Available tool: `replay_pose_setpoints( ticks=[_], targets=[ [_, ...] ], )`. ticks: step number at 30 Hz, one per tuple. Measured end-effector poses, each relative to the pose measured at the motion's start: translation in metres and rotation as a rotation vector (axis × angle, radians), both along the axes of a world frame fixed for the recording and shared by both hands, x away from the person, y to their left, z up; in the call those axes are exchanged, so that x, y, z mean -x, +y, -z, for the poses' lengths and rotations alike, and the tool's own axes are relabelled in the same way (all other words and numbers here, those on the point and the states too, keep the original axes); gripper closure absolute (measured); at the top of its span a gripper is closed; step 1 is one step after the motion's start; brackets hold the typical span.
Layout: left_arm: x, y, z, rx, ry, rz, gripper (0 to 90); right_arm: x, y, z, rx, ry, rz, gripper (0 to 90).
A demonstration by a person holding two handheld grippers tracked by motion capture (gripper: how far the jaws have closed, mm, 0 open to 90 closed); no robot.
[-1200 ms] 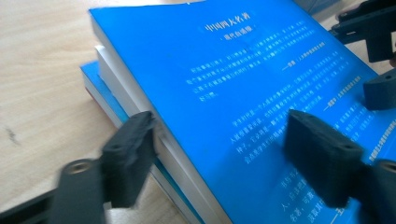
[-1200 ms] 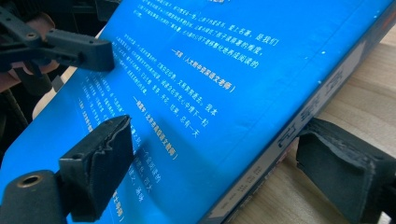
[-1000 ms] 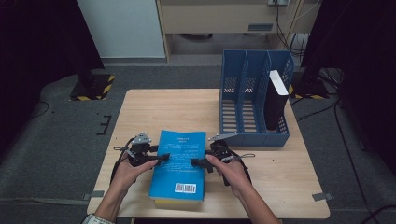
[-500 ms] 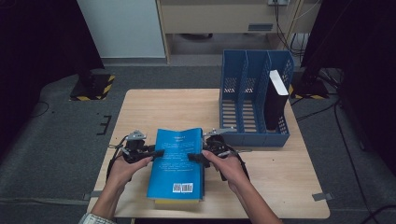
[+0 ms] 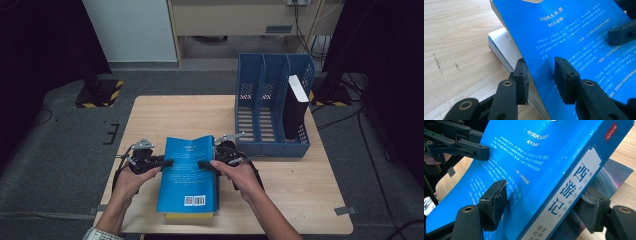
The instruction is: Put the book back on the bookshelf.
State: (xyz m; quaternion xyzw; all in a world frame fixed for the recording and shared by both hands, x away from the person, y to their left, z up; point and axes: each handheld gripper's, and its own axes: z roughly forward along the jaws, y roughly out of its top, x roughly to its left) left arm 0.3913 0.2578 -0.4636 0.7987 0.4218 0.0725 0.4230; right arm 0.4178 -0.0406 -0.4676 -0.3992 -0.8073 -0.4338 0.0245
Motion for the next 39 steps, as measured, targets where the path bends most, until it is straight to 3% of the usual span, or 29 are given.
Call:
replay_pose_setpoints(
  ticks=[7, 13, 23, 30, 39],
  targets=[
    [-0.002, 0.005, -0.003, 0.018, 0.018, -0.009, 67.9, -0.003, 0.0, -0.006, -0.026, -0.002, 0.014, 39.6],
    [-0.003, 0.011, -0.011, 0.044, 0.014, -0.014, 71.2, -0.01, 0.006, -0.017, -0.016, -0.013, 0.016, 43.4],
    [-0.01, 0.011, -0.018, 0.031, 0.009, -0.001, 72.4, -0.017, 0.007, -0.024, -0.016, -0.024, 0.014, 45.0],
    [-0.012, 0.011, -0.018, 0.031, 0.012, -0.001, 72.5, -0.02, 0.009, -0.026, 0.0, 0.002, 0.001, 45.1],
    [-0.016, 0.013, -0.029, 0.039, -0.015, 0.004, 73.3, -0.024, 0.011, -0.04, 0.017, -0.032, -0.004, 46.6]
  ],
)
